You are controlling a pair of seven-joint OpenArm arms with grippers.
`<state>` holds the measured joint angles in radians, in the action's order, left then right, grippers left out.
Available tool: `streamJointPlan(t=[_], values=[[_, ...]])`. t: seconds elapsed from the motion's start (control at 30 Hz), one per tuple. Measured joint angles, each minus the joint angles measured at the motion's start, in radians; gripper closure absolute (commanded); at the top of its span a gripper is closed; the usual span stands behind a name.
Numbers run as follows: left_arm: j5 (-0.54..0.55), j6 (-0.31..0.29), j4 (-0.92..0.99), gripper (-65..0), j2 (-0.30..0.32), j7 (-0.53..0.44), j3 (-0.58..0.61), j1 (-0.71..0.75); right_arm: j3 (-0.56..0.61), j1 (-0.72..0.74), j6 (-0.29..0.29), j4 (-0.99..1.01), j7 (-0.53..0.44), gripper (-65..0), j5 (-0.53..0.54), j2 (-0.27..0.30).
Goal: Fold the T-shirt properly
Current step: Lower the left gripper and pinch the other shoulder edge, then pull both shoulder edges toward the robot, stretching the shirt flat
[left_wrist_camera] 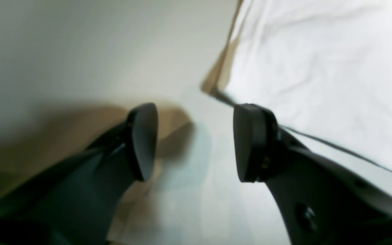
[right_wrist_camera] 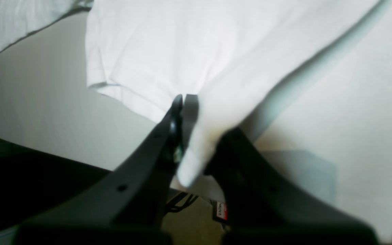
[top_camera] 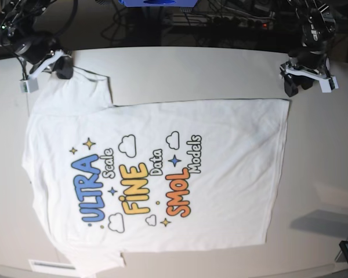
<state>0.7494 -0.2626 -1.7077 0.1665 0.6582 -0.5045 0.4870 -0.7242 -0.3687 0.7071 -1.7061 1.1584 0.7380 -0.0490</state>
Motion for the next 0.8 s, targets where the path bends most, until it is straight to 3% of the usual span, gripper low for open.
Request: streamJointPlan(t=[0.3,0.57,0.8], values=[[0.020,-0.009,0.119,-35.3,0.006,-0.053,-0.007,-0.063,0.000,0.000,0.000,0.000,0.003,-0.6,0.003,0.002],[0.011,-0.004,0.131,-35.1,0.003,-0.024,0.001,-0.130,0.000,0.000,0.000,0.000,0.003,-0.6,0.003,0.002],[0.016,-0.008,0.129,-34.9,0.006,-0.031,0.095,-0.152,0.000,0.000,0.000,0.000,0.004,-0.6,0.003,0.002]])
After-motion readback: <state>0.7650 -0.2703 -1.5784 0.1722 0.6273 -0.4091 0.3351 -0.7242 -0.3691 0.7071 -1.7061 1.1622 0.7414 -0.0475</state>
